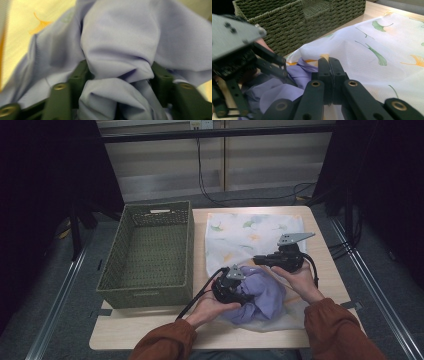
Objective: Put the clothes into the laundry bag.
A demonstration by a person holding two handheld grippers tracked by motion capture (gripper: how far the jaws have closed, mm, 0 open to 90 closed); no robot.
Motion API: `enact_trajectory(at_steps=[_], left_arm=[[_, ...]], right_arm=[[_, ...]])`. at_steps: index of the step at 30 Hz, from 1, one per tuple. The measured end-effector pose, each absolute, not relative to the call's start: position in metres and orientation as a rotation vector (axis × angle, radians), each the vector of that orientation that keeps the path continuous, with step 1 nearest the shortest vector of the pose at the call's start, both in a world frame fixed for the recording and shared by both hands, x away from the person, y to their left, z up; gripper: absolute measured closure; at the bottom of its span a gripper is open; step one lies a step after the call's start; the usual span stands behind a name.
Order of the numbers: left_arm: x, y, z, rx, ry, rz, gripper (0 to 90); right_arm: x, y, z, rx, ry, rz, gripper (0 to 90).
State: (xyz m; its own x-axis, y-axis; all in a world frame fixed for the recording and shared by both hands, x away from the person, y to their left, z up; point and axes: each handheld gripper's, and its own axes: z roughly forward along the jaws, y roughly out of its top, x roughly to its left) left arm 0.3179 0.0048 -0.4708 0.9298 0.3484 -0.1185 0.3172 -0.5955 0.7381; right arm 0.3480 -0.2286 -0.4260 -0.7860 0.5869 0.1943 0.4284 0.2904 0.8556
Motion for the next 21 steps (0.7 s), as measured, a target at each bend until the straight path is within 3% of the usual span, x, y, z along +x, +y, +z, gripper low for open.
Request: enact_trajectory(at_steps=[10,21], left_arm=[[0.312,0.021,-0.451,2.191,0.455,0.037,30.6],[0.295,0.041,-0.442,2.168,0.444,0.086,33.4]], right_arm=[[0.349,-0.23,-0.426,0.953,2.39,1.513,89.6],[0.349,-0.23,-0.426,0.951,2.391,1.514,89.6]])
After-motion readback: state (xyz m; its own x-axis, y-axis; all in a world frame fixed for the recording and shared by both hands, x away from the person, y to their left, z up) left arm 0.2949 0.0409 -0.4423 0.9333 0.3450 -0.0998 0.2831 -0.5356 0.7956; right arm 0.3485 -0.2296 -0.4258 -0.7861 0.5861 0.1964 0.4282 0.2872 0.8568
